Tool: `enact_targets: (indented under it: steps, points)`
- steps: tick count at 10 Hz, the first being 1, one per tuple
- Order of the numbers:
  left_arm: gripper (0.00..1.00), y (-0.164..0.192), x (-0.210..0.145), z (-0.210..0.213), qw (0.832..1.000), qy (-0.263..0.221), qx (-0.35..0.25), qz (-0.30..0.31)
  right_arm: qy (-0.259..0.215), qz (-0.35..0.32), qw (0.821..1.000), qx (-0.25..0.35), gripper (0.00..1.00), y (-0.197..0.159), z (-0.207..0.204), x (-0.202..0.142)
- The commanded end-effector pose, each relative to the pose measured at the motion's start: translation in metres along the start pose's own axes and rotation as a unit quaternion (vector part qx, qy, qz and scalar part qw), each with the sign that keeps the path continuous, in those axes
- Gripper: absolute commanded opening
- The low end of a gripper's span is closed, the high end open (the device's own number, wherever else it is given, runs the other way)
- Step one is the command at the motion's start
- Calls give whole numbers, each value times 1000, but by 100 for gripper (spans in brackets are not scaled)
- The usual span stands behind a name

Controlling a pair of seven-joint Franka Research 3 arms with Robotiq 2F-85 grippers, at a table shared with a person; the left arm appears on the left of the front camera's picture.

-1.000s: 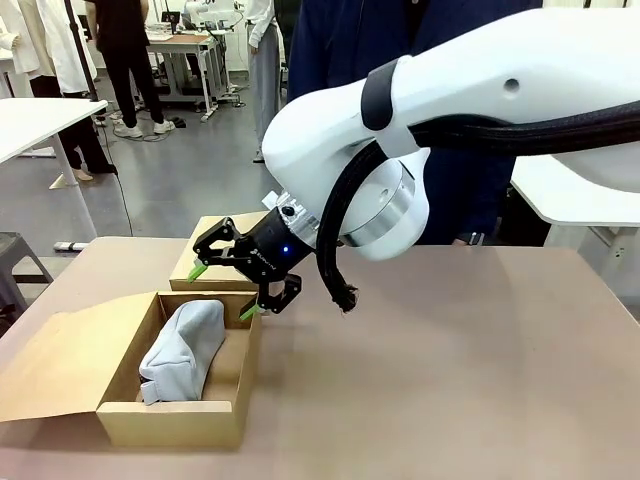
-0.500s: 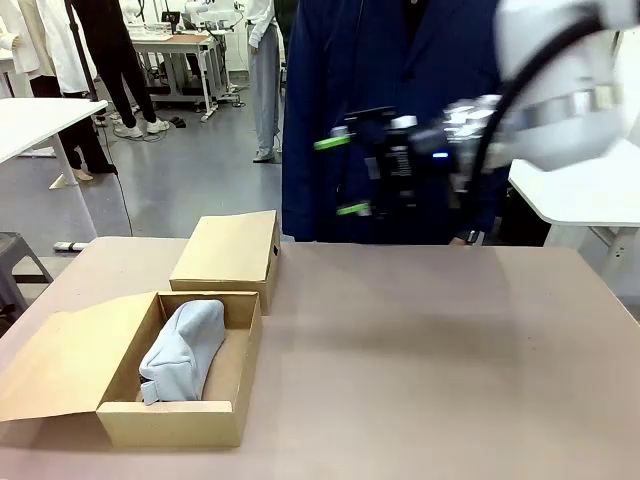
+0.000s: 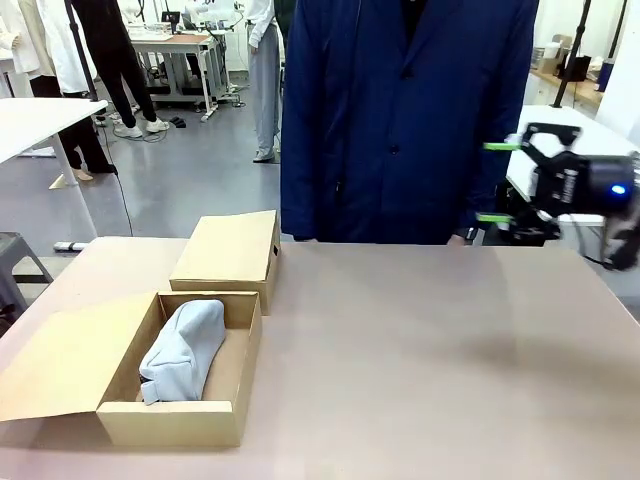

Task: Place items inside the box.
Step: Pick up a Pencil pouch or Stapler and place it inside the Mailer Box closest to the robot.

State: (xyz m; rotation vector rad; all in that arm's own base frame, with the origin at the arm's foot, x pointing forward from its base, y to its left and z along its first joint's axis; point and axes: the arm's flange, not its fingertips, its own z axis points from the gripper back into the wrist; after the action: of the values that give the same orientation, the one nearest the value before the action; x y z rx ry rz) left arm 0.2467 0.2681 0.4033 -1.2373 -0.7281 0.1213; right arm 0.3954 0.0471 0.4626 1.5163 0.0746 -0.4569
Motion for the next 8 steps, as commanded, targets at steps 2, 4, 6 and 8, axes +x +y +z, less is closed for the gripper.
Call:
enact_targets:
  steps: [2,4,6,8]
  points:
    - [100,0,1,-1,1000,-9,-12,-12,-9,71,996,-55,100,-40,50,-43]
    - [100,0,1,-1,1000,-9,-12,-12,69,98,980,-156,100,-79,59,-63]
    - [100,0,1,-1,1000,-9,-12,-12,70,147,949,-272,100,-87,5,-53]
    - [100,0,1,-1,1000,-9,-12,-12,56,68,981,-174,100,-50,54,-26]
